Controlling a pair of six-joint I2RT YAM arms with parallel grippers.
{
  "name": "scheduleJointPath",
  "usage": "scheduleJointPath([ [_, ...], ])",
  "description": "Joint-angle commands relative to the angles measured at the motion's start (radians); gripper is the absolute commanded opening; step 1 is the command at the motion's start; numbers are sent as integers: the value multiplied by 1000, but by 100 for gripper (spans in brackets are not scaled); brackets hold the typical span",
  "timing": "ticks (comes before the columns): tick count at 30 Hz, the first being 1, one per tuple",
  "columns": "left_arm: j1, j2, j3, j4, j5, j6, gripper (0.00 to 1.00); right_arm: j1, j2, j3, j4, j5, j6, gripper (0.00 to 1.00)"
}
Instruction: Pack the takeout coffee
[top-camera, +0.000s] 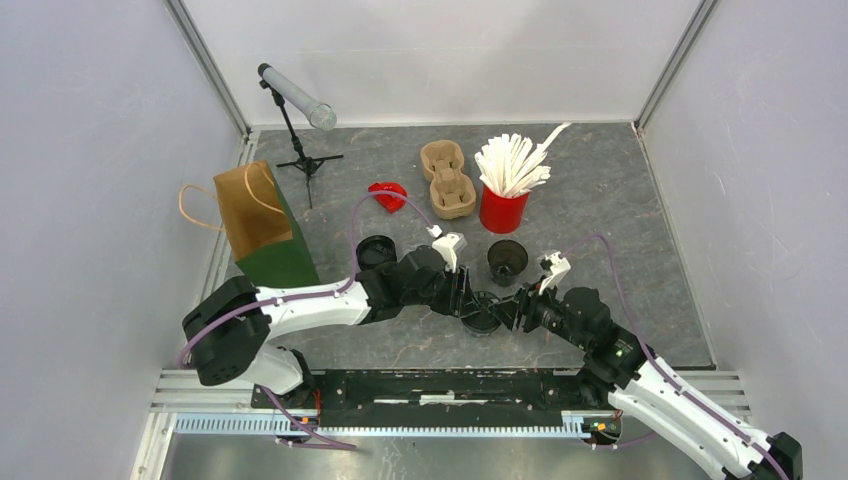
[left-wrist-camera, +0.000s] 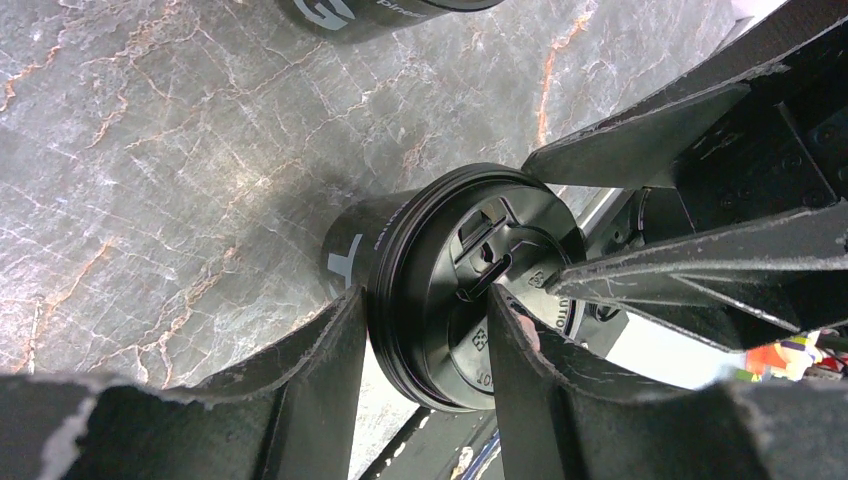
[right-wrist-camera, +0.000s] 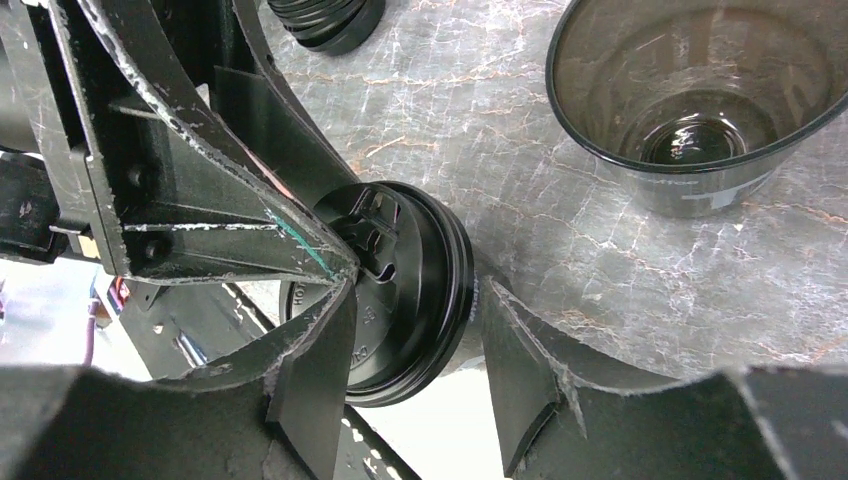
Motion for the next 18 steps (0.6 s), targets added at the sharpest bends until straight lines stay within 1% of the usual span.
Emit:
scheduleJointPath([
  [1, -4, 48, -29, -201, -1, 135, 53, -6, -30, 21, 2, 49, 8, 54],
  [7, -1, 42, -24, -227, -18, 147, 53, -9, -45, 17, -25, 57, 13, 54],
  [15, 1, 57, -23, -220, -17, 135, 53, -10, -86, -82, 48, -7, 91, 44],
  [18, 2, 60, -28, -227, -24, 125, 53, -10, -117, -131, 61, -18, 124, 42],
])
